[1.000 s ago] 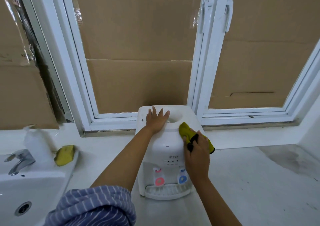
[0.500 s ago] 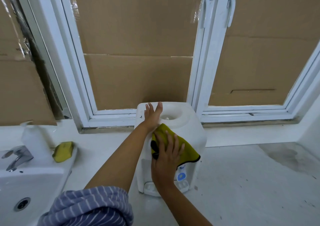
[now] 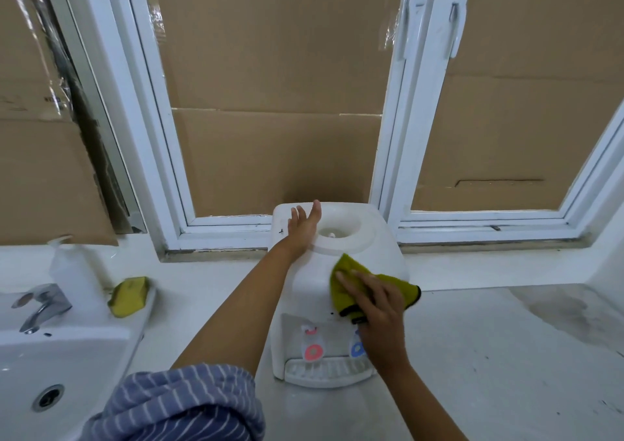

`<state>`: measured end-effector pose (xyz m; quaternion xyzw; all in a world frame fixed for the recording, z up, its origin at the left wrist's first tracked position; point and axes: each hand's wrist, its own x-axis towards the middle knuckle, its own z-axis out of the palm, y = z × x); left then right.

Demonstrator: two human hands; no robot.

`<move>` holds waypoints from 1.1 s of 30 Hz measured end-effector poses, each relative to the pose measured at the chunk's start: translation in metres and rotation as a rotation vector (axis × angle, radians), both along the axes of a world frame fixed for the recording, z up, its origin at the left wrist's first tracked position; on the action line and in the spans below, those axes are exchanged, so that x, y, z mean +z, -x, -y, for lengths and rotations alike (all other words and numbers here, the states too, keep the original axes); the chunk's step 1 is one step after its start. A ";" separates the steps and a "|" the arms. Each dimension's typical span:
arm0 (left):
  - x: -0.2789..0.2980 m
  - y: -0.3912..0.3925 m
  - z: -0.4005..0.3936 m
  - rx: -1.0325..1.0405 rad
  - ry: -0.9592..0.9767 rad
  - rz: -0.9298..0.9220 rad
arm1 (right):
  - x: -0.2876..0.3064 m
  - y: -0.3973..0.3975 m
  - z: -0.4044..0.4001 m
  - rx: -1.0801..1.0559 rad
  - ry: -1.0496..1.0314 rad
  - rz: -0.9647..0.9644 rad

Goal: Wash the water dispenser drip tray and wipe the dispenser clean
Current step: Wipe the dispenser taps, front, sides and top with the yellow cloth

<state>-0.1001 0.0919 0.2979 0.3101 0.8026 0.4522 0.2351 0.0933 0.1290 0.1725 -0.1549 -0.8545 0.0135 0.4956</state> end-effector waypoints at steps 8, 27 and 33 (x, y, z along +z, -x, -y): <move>-0.005 -0.017 0.007 -0.091 -0.014 -0.207 | 0.019 0.001 0.002 -0.190 0.483 -0.201; -0.028 -0.009 0.003 -0.120 0.164 -0.793 | 0.042 0.013 -0.045 -0.234 0.617 -0.107; -0.034 -0.010 0.000 -0.102 0.172 -0.831 | 0.035 0.014 -0.005 -0.178 0.537 -0.059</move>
